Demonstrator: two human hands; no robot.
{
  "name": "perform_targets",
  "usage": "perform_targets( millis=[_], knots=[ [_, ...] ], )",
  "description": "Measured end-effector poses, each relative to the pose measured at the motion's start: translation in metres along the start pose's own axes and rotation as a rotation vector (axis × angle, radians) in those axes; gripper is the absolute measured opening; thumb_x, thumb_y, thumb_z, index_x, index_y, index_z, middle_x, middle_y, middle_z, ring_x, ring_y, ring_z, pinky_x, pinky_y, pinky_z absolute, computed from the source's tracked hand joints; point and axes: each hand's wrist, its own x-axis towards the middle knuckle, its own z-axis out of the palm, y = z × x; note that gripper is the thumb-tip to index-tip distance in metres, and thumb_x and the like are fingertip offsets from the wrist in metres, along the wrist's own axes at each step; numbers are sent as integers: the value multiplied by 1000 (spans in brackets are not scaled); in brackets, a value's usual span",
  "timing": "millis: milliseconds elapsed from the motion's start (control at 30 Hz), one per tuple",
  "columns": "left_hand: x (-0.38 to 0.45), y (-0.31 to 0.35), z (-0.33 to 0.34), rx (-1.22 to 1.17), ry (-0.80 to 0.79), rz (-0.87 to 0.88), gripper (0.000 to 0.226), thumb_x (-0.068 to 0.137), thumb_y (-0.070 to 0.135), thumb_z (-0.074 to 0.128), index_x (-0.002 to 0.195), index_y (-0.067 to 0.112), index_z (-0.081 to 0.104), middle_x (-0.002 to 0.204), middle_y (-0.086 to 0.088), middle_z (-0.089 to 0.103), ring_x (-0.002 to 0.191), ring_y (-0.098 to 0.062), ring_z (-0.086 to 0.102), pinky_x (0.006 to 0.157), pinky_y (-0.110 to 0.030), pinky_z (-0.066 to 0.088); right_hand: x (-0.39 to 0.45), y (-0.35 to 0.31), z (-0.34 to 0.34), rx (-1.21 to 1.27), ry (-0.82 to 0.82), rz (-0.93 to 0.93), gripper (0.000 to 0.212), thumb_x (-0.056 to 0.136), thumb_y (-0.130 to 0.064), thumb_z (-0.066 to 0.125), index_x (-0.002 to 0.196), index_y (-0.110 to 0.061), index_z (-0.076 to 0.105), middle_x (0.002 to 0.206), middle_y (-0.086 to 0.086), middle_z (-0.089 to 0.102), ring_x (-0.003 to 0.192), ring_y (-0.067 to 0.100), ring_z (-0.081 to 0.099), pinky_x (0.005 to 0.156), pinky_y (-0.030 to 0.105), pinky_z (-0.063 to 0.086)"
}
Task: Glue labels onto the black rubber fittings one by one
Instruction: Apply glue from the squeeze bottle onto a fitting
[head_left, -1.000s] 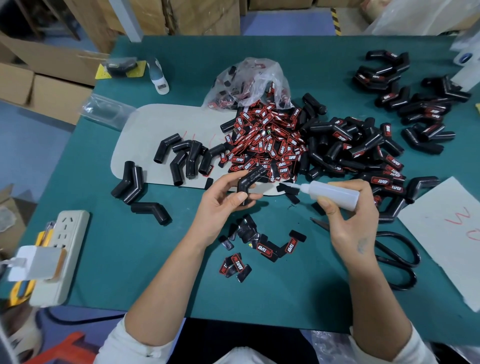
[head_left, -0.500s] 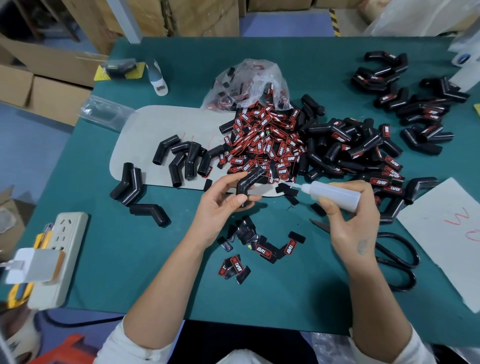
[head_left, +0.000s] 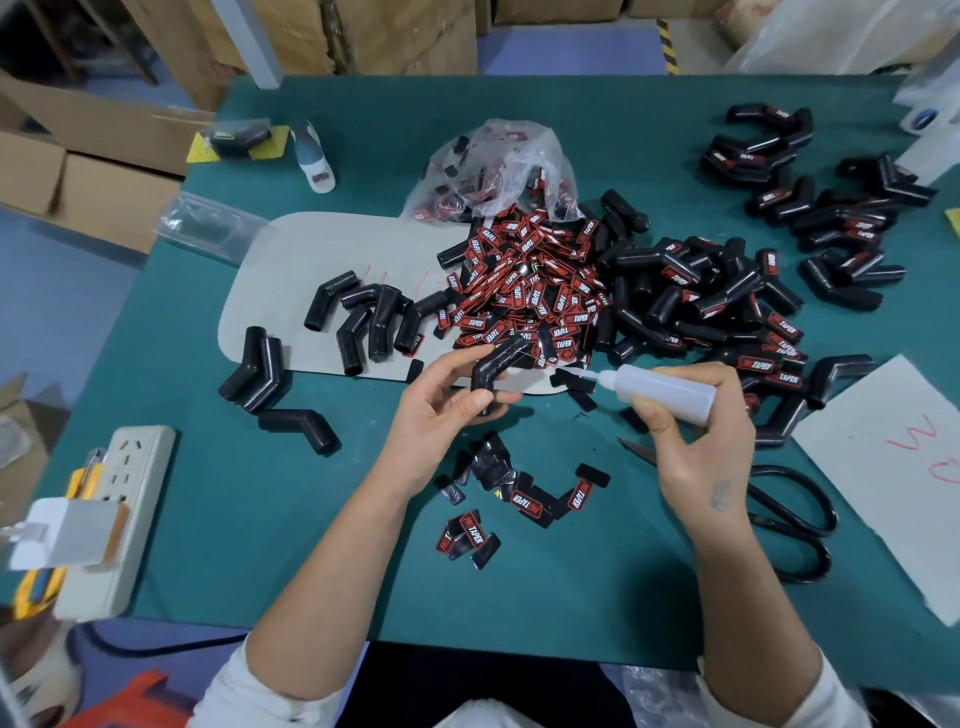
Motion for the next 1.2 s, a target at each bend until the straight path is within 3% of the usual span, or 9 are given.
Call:
perform_targets(
  millis=[267, 533, 700, 1200],
  knots=[
    [-1, -1, -1, -16, 6, 3, 39, 100, 18, 68, 137, 27, 65, 130, -17, 64, 114, -42, 72, 96, -40, 59, 0, -1, 2, 3, -12, -3, 20, 95, -36, 70, 109, -40, 57, 107, -30, 65, 98, 0, 64, 83, 10, 44],
    [-1, 0, -1, -29, 12, 4, 42, 97, 32, 76, 137, 28, 65, 133, -27, 59, 116, -42, 71, 96, -40, 59, 0, 4, -1, -10, 21, 17, 21, 94, -35, 70, 110, -33, 57, 106, -31, 64, 98, -2, 61, 83, 12, 44],
    [-1, -1, -2, -35, 14, -2, 39, 100, 19, 67, 137, 27, 65, 127, -12, 68, 116, -42, 71, 96, -39, 60, 1, 3, -2, -19, 16, 18, 22, 94, -35, 70, 110, -34, 56, 106, -31, 64, 99, -2, 61, 84, 11, 43],
    [0, -4, -4, -52, 24, -4, 39, 101, 15, 65, 139, 25, 64, 125, -8, 69, 116, -42, 71, 95, -39, 59, 1, 1, -3, -6, 21, 25, 21, 94, -35, 70, 110, -31, 57, 105, -31, 63, 96, -3, 61, 83, 10, 43]
  ],
)
